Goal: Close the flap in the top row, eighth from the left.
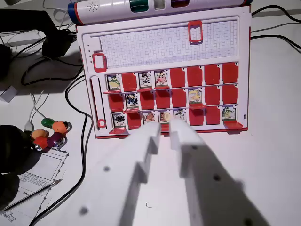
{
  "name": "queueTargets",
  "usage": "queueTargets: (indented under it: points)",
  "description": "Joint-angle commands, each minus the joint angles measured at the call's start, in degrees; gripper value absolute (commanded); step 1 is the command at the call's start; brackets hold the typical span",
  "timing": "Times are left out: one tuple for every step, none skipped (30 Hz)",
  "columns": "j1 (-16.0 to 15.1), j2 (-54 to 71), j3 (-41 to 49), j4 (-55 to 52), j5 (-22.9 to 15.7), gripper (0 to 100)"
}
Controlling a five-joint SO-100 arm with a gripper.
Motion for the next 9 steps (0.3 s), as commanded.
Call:
queueTargets:
  points:
    - [0.2, 1.3, -0.7, 0.2, -0.7, 2]
    - [0.3, 1.3, -0.7, 0.2, -0.7, 2]
    - [0.4, 1.4, -0.5, 0.2, -0.8, 2]
    - [0.4, 1.4, -0.4, 0.2, -0.8, 2]
    - [0.4, 1.5, -0.3, 0.2, -0.8, 2]
    - [0.4, 1.6, -0.2, 0.2, -0.8, 2]
    - [0.4, 1.7, -0.1, 0.2, -0.7, 2]
    - [0.4, 1.8, 0.0, 0.2, -0.7, 2]
    - [0.4, 1.8, 0.0, 0.2, -0.6, 2]
